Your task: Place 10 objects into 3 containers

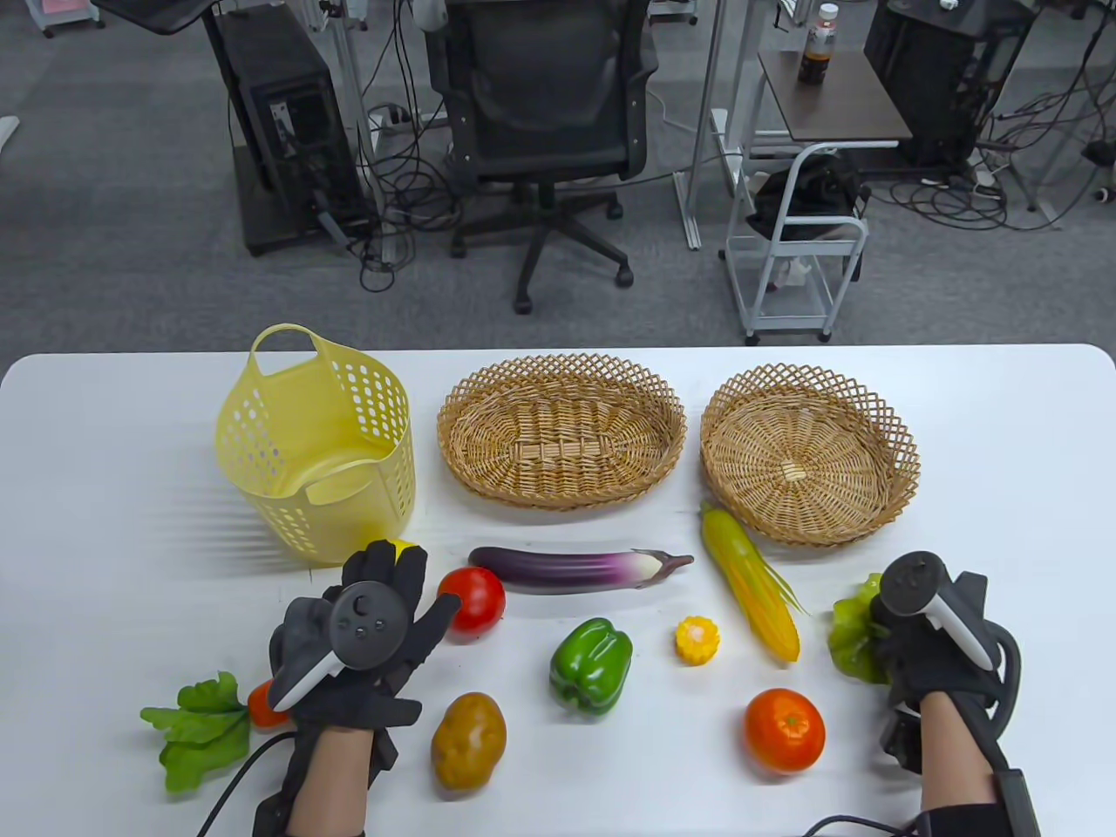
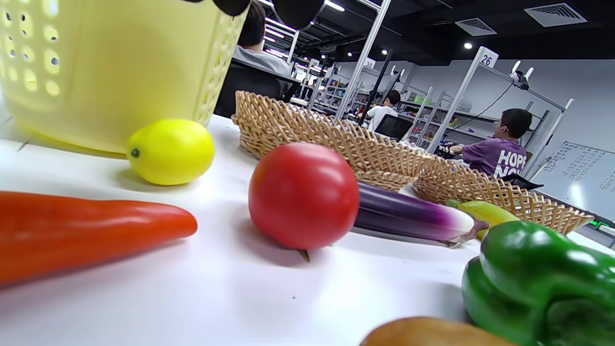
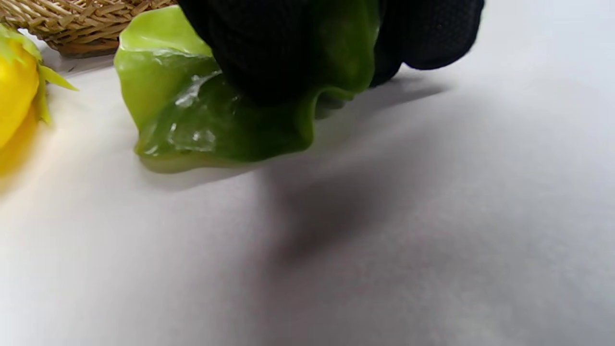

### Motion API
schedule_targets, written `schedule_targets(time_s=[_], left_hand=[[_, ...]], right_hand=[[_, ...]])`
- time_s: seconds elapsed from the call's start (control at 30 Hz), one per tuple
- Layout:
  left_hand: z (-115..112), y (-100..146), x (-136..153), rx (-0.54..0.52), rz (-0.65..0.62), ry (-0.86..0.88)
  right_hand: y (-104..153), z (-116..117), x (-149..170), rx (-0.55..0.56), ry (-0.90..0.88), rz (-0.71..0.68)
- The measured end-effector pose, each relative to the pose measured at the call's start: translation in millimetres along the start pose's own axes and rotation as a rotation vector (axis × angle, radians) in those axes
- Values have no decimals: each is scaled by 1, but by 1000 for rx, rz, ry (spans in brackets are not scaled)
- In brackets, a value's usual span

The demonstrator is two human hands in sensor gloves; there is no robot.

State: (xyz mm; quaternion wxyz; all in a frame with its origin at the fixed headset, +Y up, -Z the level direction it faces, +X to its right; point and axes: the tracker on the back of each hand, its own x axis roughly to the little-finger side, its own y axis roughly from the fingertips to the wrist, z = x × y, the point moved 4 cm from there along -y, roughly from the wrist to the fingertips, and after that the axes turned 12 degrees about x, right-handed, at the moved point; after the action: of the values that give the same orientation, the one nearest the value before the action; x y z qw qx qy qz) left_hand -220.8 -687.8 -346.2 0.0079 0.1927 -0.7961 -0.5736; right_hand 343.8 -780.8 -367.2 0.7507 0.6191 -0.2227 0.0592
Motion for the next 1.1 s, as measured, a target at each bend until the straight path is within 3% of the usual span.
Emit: schedule_targets(time_s=[0.3, 0.5, 0.67, 0.8, 0.93, 1.0, 1.1], left_hand=[[-3, -2, 0, 31, -11, 15], [-3, -1, -2, 33, -23, 21], [0, 3, -5, 37, -44, 54], [1, 5, -8, 37, -61, 63], [-1, 3, -10, 28, -50, 15], [-4, 1, -11, 47, -43, 7], [-6, 0, -10, 57, -26, -4]], right_hand=[[19, -41, 3, 35, -108, -1], [34, -85, -25, 80, -214, -77], [35, -114, -46, 152, -212, -1], [26, -121, -69, 49, -216, 35], [12, -119, -86, 63, -182, 61], [4, -117, -91, 116, -215, 56], [1, -118, -91, 315, -423, -2]])
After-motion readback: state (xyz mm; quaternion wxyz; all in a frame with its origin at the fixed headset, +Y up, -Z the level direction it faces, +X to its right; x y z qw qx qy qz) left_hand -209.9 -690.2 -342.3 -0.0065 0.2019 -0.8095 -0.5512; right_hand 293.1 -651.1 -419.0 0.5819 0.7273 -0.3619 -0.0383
